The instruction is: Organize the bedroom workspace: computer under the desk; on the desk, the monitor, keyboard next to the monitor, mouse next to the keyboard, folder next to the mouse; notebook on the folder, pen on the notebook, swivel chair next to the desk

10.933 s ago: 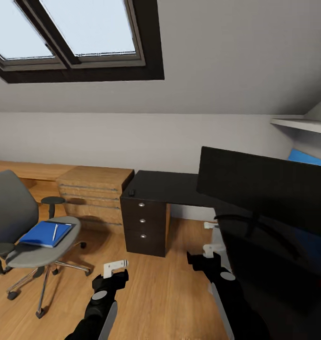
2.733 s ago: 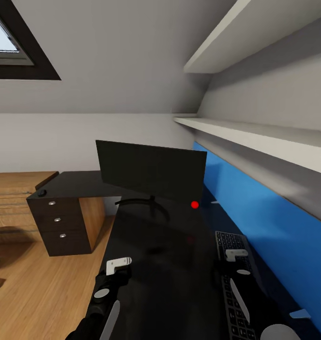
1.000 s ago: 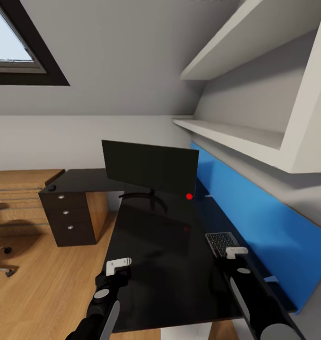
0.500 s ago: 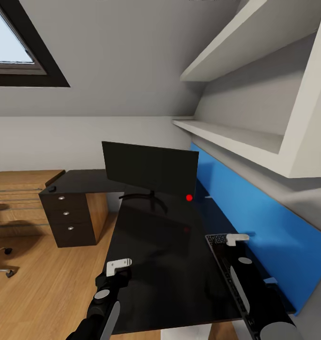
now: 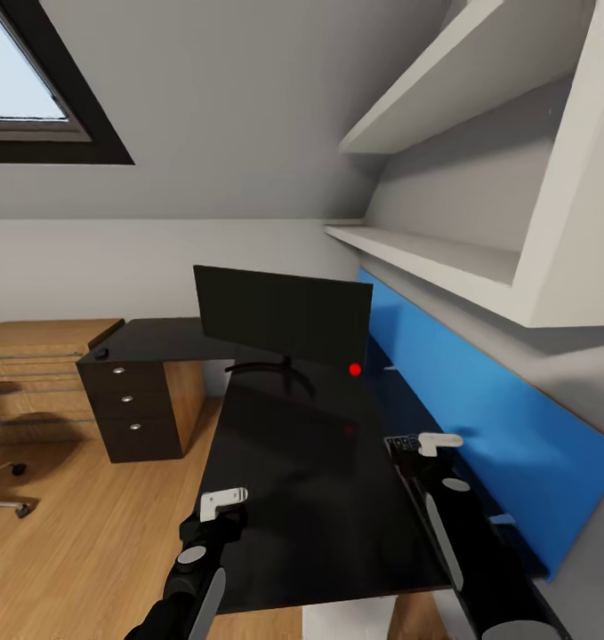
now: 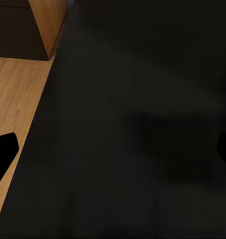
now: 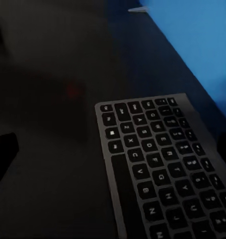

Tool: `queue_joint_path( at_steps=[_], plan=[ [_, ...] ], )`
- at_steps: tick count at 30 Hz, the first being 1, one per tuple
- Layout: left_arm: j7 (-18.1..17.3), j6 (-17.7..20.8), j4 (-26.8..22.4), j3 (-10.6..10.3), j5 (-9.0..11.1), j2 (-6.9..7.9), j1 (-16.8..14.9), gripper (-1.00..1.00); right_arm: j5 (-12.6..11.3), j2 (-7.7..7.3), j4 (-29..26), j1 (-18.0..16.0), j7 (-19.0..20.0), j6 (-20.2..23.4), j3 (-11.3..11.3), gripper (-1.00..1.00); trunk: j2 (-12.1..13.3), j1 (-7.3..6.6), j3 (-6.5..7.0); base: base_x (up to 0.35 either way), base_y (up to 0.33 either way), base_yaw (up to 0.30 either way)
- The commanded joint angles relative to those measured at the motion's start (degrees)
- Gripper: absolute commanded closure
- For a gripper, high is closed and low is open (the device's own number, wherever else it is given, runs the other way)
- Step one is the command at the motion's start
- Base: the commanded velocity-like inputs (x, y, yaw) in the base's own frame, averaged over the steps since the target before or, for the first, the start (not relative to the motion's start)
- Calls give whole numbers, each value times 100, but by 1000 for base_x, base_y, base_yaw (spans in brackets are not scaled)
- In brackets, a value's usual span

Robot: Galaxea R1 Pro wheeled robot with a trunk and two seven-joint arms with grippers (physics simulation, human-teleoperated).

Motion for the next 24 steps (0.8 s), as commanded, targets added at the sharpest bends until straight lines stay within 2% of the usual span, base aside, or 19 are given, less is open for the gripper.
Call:
queue_joint_path(
  at_steps=[1, 3, 4, 12, 24],
  plan=[
    [51, 17, -8, -12, 60, 3, -4, -100, 7, 18, -49, 11, 4, 43, -6, -100, -5, -3, -7, -267, 0, 0],
    [51, 17, -7, -12, 60, 3, -4, -100, -88, 46, -120, 31, 3, 63, -5, -100, -5, -3, -7, -286, 0, 0],
    [51, 17, -6, -12, 65, 3, -4, -100, -324, 87, -216, 52, 2, 151, -5, -100, -5, -3, -7, -318, 5, 0],
    [51, 17, -11, -9, 69, 3, -4, -100, -672, 93, -316, 66, -3, 337, -17, -100, -5, -3, -7, -329, 56, 0],
    [51, 17, -12, 1, 72, 5, -4, -100, -675, 74, -296, 66, 0, 328, -22, -100, -5, -3, -7, -335, 112, 0]
  ],
)
